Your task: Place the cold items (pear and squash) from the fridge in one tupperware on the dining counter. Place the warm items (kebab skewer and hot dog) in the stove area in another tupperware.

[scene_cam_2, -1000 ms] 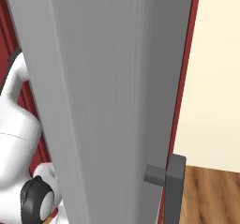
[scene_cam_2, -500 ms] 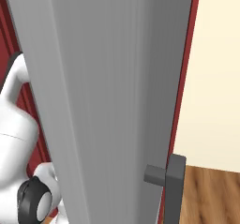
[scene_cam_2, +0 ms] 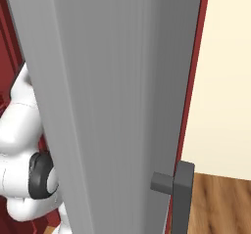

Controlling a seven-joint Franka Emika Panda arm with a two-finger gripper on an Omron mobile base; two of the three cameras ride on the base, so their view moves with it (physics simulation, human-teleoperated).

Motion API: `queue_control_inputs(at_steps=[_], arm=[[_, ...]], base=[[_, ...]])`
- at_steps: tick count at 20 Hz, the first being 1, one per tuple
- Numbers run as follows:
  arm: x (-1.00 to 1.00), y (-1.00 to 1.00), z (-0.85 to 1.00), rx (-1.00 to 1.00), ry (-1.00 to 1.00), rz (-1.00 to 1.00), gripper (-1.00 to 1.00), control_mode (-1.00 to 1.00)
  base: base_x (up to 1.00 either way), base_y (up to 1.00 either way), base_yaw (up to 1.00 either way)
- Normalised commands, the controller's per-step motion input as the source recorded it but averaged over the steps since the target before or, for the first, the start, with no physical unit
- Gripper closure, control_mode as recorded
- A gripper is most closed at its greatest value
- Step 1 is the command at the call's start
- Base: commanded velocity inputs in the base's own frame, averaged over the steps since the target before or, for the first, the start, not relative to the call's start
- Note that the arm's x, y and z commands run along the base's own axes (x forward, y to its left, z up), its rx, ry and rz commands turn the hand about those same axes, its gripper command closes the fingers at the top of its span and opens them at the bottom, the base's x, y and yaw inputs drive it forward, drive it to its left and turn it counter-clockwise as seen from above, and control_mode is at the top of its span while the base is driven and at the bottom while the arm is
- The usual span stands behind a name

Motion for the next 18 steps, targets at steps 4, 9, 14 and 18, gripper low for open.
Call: queue_control_inputs(at_steps=[4,9,14,18], arm=[[0.88,0.00,0.00,0.00,0.02,-0.04,-1.00,-1.00],[0.86,0.06,-0.08,-0.01,0.01,-0.01,-1.00,-1.00],[0.71,0.01,-0.34,-0.03,0.00,0.00,-1.00,-1.00],[0.53,0.00,-0.37,-0.02,0.00,0.00,-1.00,-1.00]], base=[[0.00,0.00,0.00],[0.00,0.00,0.00],[0.00,0.00,0.00],[0.00,0.00,0.00]])
